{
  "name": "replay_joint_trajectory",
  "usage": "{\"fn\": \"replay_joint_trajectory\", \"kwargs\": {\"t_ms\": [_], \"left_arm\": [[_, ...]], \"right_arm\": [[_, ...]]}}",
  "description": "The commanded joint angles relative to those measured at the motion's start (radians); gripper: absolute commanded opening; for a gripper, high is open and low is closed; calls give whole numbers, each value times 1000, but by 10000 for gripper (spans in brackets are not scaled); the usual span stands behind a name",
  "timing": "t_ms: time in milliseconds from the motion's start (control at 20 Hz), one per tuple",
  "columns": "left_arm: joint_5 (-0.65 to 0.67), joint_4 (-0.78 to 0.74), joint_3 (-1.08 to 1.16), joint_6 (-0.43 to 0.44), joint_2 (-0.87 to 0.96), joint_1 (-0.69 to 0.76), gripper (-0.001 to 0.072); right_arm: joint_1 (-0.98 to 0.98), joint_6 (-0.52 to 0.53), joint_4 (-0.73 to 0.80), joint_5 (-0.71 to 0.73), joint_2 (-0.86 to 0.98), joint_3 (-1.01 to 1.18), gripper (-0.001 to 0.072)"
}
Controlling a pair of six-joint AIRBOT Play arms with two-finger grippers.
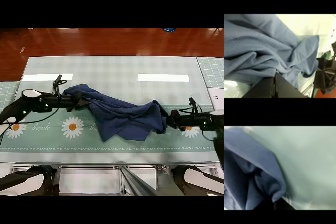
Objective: Fold the shirts.
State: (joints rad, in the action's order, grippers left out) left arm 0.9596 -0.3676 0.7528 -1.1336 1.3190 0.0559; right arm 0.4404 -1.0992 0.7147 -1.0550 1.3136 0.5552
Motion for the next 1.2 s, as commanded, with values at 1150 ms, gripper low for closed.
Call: {"fn": "replay_joint_trajectory", "kwargs": {"t_ms": [1150], "left_arm": [[173,-797,1035,-224,-754,-335,18]], "right_arm": [[-47,-380,465,-361,-780,1288,20]]}}
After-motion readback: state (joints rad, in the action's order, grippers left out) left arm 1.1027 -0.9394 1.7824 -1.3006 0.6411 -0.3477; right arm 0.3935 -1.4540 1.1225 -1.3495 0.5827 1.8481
